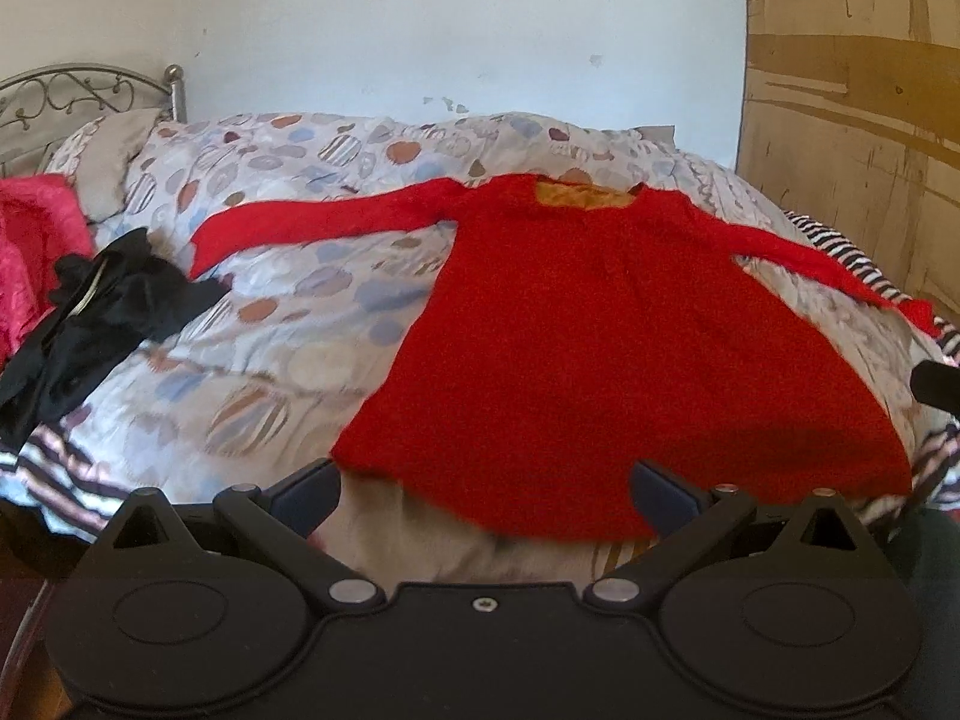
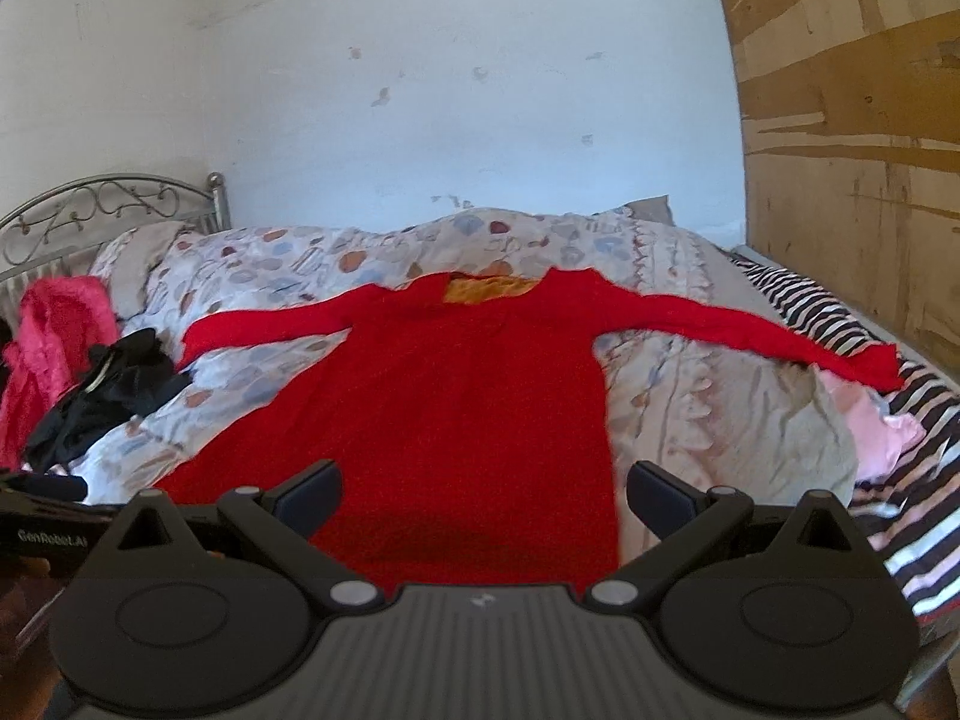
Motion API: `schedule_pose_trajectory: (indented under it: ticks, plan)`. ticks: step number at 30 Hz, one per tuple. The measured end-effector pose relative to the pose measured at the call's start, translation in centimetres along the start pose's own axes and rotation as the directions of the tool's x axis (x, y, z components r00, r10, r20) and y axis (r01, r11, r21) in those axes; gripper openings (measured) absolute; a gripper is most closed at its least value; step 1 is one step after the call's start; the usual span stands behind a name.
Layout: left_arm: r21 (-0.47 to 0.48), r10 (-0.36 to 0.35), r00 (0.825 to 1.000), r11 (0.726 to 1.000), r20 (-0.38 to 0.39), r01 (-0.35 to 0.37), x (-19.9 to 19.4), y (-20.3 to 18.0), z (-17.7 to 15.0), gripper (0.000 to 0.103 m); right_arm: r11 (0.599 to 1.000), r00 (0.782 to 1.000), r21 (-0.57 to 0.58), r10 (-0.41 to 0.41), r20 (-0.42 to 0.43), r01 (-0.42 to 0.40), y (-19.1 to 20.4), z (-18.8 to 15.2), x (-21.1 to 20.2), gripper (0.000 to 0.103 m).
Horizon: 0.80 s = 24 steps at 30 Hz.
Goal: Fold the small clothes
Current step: 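Reach the right tool to the sweater's sleeve cuff and close on it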
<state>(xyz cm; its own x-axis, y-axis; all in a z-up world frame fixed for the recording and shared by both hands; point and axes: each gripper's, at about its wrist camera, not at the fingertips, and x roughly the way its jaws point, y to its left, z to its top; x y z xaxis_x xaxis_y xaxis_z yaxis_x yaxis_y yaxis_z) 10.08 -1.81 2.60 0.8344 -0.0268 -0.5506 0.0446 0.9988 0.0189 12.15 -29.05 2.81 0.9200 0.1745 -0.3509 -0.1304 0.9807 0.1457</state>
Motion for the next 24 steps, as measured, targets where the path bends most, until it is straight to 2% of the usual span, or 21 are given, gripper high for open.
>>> schedule_pose_trajectory:
  ticks: [6,11,21,24]
  plan:
    - [0.008,-0.002,1.0,1.0,-0.021,0.003,3.7,-1.7,3.5,0.102,0.999,1.0,0.045,-0.03,-0.005,0.03,-4.5,2.3,3.6,0.103]
    - [-0.008,-0.016,0.999,1.0,-0.042,0.015,7.5,-2.8,5.9,0.102,0.992,0.995,0.083,-0.101,0.014,0.099,-8.5,3.6,6.5,0.103]
    - [-0.047,-0.045,0.999,0.998,0.016,0.046,13.8,-5.4,9.9,0.102,0.96,0.973,0.214,-0.205,0.109,0.179,-18.2,4.5,10.6,0.103]
    - [-0.053,-0.061,0.998,0.997,0.008,0.062,15.7,-6.2,10.5,0.102,0.95,0.975,0.251,-0.211,0.066,0.188,-21.4,4.8,11.8,0.103]
